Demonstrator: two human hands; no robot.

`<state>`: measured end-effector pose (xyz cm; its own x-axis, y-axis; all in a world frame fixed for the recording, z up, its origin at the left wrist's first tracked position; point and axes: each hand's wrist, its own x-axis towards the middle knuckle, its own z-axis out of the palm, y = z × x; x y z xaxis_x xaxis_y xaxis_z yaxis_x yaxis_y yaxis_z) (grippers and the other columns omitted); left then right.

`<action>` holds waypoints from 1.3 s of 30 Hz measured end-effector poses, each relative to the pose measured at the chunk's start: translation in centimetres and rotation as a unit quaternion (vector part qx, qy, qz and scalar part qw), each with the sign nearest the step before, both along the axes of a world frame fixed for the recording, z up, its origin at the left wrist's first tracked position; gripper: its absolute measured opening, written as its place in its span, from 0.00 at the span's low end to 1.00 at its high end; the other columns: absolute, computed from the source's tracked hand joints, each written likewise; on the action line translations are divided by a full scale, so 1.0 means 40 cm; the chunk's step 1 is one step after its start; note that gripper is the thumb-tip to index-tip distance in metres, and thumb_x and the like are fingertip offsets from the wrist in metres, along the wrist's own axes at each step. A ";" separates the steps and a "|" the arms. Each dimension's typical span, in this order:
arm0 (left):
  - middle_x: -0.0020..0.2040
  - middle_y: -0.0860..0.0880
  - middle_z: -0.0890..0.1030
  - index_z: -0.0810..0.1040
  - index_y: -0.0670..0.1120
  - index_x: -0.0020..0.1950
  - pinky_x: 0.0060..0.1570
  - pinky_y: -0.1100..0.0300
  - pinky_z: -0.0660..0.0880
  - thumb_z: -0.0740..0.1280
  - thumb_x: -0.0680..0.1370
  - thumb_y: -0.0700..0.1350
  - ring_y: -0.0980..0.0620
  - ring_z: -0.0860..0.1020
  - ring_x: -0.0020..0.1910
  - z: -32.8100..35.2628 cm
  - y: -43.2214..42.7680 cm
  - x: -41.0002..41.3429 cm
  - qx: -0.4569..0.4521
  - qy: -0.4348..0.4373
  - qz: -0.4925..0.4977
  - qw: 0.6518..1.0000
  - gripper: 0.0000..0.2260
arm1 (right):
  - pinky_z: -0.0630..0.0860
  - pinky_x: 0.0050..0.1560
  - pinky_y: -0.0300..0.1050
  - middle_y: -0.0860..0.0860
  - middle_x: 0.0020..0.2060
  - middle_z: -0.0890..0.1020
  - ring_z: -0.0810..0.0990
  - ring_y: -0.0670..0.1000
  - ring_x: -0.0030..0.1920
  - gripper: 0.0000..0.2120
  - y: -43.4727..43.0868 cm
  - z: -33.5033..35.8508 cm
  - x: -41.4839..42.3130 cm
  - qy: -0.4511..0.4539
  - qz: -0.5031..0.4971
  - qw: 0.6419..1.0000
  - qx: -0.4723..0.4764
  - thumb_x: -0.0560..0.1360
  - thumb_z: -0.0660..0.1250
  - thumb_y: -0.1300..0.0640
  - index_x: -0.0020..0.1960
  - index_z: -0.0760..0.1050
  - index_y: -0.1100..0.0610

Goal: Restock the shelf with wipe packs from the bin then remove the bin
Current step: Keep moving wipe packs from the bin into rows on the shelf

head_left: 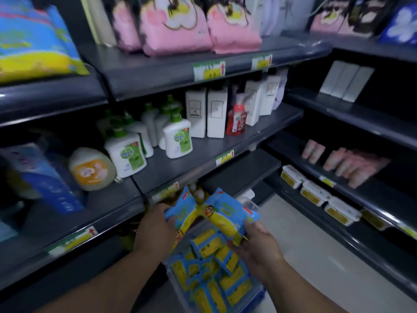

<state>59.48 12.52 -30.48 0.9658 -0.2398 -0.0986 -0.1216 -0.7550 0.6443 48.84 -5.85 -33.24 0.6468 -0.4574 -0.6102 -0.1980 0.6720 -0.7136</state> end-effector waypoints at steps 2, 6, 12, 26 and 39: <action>0.52 0.45 0.80 0.75 0.45 0.60 0.40 0.61 0.65 0.62 0.80 0.43 0.50 0.75 0.43 0.047 0.044 -0.046 0.004 -0.020 0.025 0.999 0.10 | 0.80 0.41 0.53 0.68 0.59 0.75 0.77 0.59 0.50 0.11 0.021 0.060 -0.037 -0.029 0.023 0.999 0.010 0.82 0.57 0.60 0.62 0.70 0.63; 0.53 0.47 0.81 0.77 0.50 0.58 0.44 0.59 0.72 0.65 0.77 0.40 0.48 0.77 0.46 0.145 0.118 -0.139 -0.043 -0.025 0.083 0.995 0.11 | 0.79 0.43 0.55 0.56 0.52 0.81 0.82 0.58 0.47 0.08 0.070 0.165 -0.113 -0.077 0.077 0.994 0.015 0.83 0.55 0.59 0.55 0.73 0.53; 0.48 0.52 0.81 0.78 0.53 0.52 0.45 0.60 0.76 0.68 0.77 0.39 0.51 0.79 0.47 0.311 0.232 -0.260 -0.132 -0.033 0.116 0.984 0.10 | 0.81 0.40 0.51 0.57 0.48 0.83 0.82 0.56 0.43 0.07 0.157 0.312 -0.171 -0.109 0.185 0.976 -0.032 0.82 0.58 0.58 0.55 0.74 0.54; 0.42 0.53 0.82 0.79 0.52 0.42 0.38 0.60 0.75 0.74 0.71 0.39 0.51 0.80 0.40 0.594 0.673 -0.409 -0.131 -0.125 0.228 0.957 0.08 | 0.81 0.41 0.49 0.53 0.50 0.84 0.84 0.53 0.46 0.13 0.537 0.570 -0.152 -0.220 0.358 0.900 -0.118 0.77 0.65 0.65 0.61 0.73 0.56; 0.49 0.55 0.79 0.78 0.55 0.50 0.29 0.75 0.68 0.68 0.76 0.37 0.60 0.78 0.45 0.726 1.271 -0.502 -0.173 -0.197 0.257 0.930 0.12 | 0.81 0.37 0.46 0.50 0.50 0.83 0.84 0.48 0.44 0.32 1.152 0.729 -0.122 -0.336 0.420 0.810 -0.234 0.75 0.67 0.70 0.66 0.64 0.39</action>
